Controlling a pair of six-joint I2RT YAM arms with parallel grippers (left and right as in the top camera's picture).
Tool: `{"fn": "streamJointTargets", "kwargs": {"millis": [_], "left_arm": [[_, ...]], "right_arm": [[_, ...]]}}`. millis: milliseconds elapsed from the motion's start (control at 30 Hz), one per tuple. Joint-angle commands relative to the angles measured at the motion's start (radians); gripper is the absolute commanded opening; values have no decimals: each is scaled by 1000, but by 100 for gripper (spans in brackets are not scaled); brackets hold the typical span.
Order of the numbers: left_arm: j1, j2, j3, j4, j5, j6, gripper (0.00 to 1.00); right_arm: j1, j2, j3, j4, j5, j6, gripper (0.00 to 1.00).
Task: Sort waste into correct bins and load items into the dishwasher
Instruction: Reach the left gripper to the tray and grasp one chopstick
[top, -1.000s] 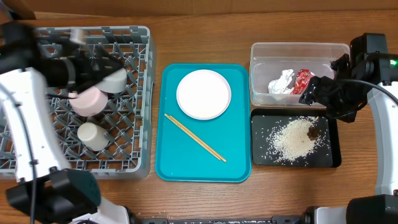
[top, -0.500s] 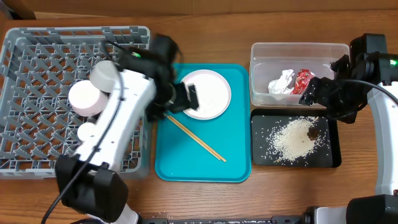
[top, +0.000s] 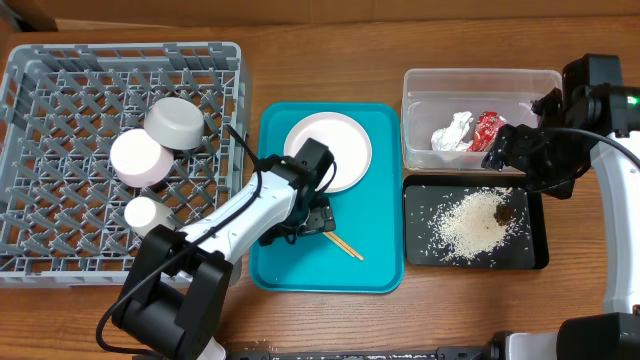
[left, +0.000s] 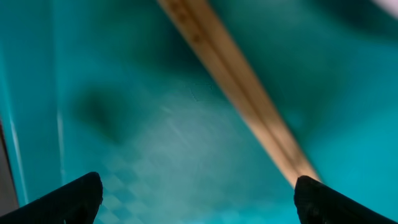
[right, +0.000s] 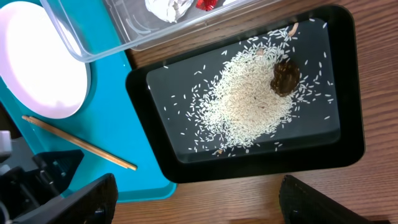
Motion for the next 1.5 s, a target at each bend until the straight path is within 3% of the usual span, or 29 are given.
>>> {"fn": "streamJointTargets", "kwargs": {"millis": [0, 167, 400, 633, 800, 1133, 1233, 1367, 1467], "left_arm": [[-1, -3, -53, 15, -104, -20, 100], [-1, -3, -64, 26, -79, -21, 100], [0, -5, -47, 119, 211, 69, 97], [19, -4, -43, 131, 198, 70, 97], [9, -2, -44, 136, 44, 27, 97], [7, 68, -47, 98, 26, 27, 96], [7, 77, -47, 74, 31, 27, 87], [18, 76, -46, 65, 31, 27, 55], [31, 76, -46, 62, 35, 27, 53]], "right_arm": [[3, -8, 24, -4, 6, -5, 85], [3, -8, 24, -4, 6, -5, 85], [3, -8, 24, -4, 6, -5, 85], [3, -8, 24, -3, 6, -5, 85], [3, -8, 24, -3, 6, -5, 85], [3, -8, 24, -4, 6, -5, 85], [3, -8, 24, -5, 6, -5, 85], [3, -8, 24, -5, 6, -5, 85], [3, -8, 24, -5, 6, -5, 85]]}}
